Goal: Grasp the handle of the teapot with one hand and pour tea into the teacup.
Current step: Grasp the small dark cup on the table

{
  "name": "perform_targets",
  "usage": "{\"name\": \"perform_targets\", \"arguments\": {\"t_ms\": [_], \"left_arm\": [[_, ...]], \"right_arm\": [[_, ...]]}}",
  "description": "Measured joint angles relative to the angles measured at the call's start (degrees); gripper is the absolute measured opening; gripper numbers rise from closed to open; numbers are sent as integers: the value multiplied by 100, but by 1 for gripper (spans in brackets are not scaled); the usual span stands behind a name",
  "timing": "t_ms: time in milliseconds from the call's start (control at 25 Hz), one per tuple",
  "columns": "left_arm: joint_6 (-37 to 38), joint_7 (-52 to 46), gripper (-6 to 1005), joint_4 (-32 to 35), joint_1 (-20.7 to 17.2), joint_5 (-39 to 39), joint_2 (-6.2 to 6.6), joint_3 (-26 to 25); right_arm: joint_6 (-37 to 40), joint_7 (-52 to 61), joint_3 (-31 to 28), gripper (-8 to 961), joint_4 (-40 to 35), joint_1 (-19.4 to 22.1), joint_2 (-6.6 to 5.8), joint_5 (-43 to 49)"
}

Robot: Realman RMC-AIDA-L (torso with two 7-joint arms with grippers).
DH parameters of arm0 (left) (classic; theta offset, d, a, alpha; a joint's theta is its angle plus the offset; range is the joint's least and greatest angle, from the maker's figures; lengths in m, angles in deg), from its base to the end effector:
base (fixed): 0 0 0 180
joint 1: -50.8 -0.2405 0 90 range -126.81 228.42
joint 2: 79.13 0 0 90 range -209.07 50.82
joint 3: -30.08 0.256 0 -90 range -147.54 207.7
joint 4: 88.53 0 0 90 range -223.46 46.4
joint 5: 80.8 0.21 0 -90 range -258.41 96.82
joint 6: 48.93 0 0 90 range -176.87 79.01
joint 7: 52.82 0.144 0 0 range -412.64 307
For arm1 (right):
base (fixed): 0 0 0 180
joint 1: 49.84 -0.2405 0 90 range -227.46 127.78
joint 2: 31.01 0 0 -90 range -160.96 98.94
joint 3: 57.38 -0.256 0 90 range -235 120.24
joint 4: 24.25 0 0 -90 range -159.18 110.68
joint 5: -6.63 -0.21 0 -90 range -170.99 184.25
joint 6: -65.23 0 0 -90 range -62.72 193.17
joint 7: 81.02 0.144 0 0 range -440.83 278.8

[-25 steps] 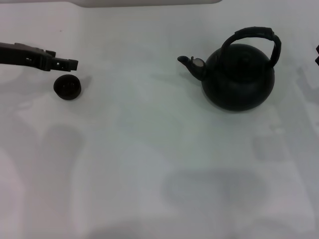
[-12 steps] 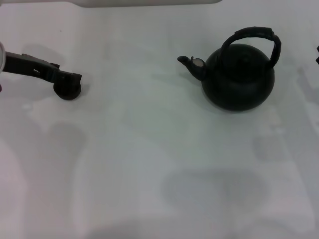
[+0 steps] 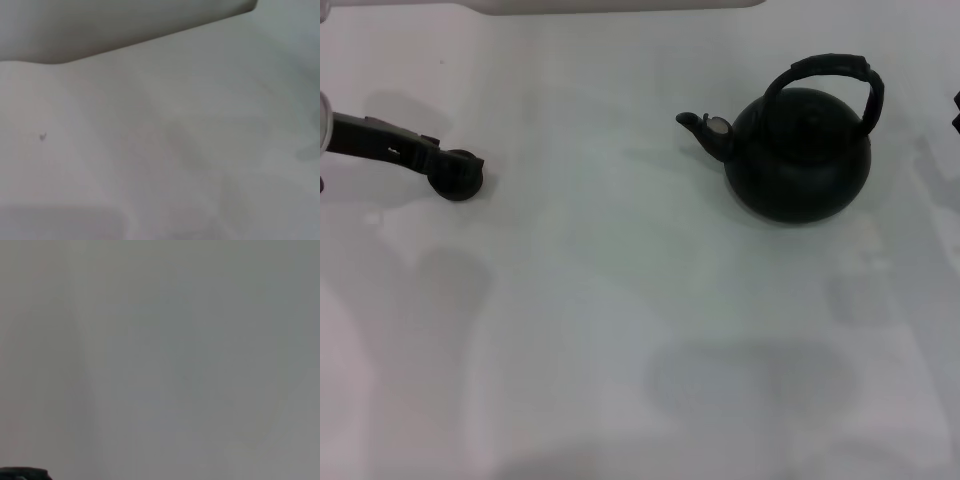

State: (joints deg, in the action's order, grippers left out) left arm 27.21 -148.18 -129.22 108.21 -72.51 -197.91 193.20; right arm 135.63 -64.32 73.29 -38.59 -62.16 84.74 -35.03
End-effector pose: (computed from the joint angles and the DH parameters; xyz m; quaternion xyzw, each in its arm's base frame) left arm -0.2925 0.3924 0.0252 -0.8871 -0.4066 0.0138 0.2179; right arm 0.3688 0.2666 -0.0021 -0.6772 0.2912 0.3209 0.5947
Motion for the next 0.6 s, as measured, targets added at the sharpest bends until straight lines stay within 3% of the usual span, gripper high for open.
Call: {"name": "perform_targets", "arguments": {"t_ms": [600], "left_arm": [[-168, -138, 793, 90, -15, 162, -7, 0]], "right_arm": [[6, 0, 11, 840, -21, 2, 0, 0]]}}
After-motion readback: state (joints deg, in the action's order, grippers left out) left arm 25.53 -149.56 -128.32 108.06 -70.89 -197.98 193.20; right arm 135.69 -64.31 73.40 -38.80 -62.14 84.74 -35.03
